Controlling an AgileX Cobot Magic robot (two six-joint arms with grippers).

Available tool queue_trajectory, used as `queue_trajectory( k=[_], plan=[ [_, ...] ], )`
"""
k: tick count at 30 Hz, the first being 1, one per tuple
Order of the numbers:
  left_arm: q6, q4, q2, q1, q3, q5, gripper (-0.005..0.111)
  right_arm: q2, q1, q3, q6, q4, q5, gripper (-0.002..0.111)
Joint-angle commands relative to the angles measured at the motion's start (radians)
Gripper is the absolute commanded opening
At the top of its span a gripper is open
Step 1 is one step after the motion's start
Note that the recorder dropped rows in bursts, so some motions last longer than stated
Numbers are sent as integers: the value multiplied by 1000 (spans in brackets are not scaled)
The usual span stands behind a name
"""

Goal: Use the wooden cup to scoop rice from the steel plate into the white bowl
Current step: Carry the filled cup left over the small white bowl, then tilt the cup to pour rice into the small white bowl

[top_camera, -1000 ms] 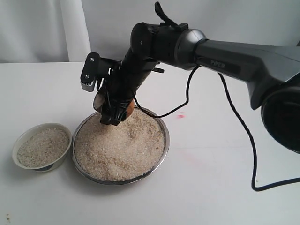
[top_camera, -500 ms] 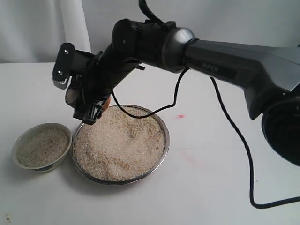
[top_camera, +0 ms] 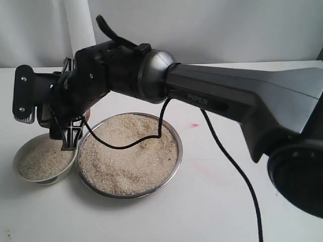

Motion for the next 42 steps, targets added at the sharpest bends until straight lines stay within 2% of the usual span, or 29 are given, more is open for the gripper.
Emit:
queue_trajectory(
  k=[1, 4, 11, 13, 18, 27, 42],
  plan=[
    [-4, -1, 0, -2, 2, -6, 0, 18, 26, -6, 112, -171, -59, 0],
    [-4, -1, 0, -2, 2, -6, 0, 46, 39, -6, 210, -282, -117, 0],
    [-4, -1, 0, -2, 2, -6, 0, 73, 62, -6, 298, -464, -171, 0],
    [-4, -1, 0, -2, 2, -6, 0, 92, 71, -6, 371, -578, -195, 0],
    [-4, -1, 0, -2, 2, -6, 0, 102, 73, -6, 379, -606, -227, 0],
    [-4, -1, 0, -2, 2, -6, 0, 102, 115, -6, 421, -763, -239, 0],
    [-4, -1, 0, -2, 2, -6, 0, 102, 116, -6, 482, -930, -235, 0]
  ],
)
